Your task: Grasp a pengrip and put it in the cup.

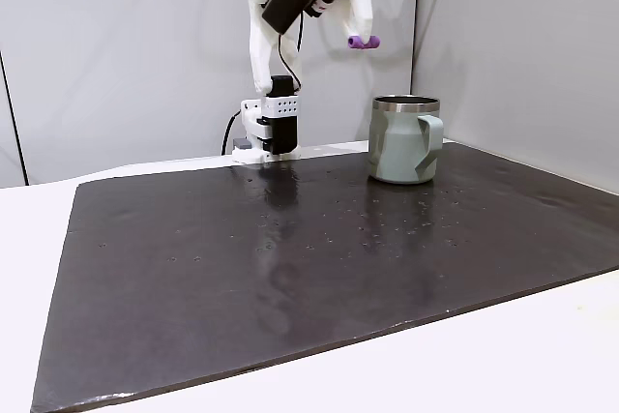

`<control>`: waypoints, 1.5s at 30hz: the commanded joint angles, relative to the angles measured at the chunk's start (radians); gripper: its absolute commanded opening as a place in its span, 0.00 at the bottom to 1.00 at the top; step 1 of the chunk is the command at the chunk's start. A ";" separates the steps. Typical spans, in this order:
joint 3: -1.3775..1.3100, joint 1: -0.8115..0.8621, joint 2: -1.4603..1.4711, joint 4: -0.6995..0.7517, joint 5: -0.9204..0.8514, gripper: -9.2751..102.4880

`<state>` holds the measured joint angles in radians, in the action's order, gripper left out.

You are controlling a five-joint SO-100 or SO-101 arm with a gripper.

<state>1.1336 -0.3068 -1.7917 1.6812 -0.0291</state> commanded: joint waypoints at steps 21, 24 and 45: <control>0.063 -0.430 -0.048 0.009 -0.011 0.14; 0.066 -0.430 -0.057 0.009 -0.011 0.30; 0.078 -0.430 -0.071 0.009 -0.020 0.38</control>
